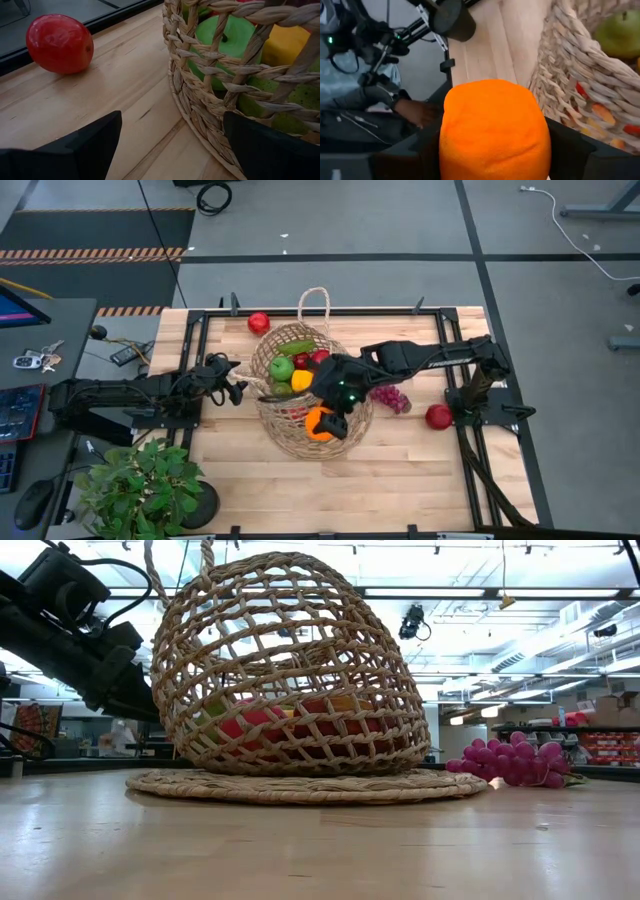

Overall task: Build produce basket
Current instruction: Put the orange into the basket

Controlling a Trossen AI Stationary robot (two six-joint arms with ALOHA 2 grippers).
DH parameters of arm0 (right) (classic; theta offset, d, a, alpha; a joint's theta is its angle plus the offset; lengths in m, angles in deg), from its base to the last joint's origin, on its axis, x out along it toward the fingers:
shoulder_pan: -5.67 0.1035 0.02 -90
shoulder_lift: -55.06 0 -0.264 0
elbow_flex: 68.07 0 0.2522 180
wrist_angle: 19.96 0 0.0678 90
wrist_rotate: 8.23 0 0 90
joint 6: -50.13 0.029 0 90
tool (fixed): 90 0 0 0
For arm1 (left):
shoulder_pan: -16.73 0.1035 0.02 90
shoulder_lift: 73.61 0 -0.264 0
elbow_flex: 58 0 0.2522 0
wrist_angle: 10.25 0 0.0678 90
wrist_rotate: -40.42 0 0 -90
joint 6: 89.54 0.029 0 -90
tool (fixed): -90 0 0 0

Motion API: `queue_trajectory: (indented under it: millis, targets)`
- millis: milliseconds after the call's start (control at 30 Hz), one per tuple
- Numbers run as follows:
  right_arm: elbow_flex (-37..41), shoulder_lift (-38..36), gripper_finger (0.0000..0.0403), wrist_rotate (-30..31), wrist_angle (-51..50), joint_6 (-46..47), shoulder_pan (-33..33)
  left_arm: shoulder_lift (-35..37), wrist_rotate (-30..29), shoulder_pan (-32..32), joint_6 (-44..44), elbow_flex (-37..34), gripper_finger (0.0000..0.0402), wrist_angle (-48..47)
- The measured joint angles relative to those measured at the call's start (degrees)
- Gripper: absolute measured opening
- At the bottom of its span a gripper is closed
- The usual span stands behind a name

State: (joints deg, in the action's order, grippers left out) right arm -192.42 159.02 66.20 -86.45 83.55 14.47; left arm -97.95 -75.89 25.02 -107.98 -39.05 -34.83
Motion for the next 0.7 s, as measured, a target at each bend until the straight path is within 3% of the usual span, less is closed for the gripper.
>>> queue_trajectory:
  millis: [200,300,500,700]
  targets:
    - [0.0,0.0,0.0268,-3.7,0.0,-19.0,4.3,0.0,0.0,0.0,0.0,0.0,0.0357,0.0]
    - [0.0,0.0,0.0268,1.9,-0.1,-31.2,7.7,0.0,0.0,0.0,0.0,0.0,0.0357,0.0]
    - [0.0,0.0,0.0268,26.1,-1.7,-52.7,15.6,0.0,0.0,0.0,0.0,0.0,0.0357,0.0]
    - [0.0,0.0,0.0268,58.1,-4.5,-69.4,23.0,0.0,0.0,0.0,0.0,0.0,0.0357,0.0]
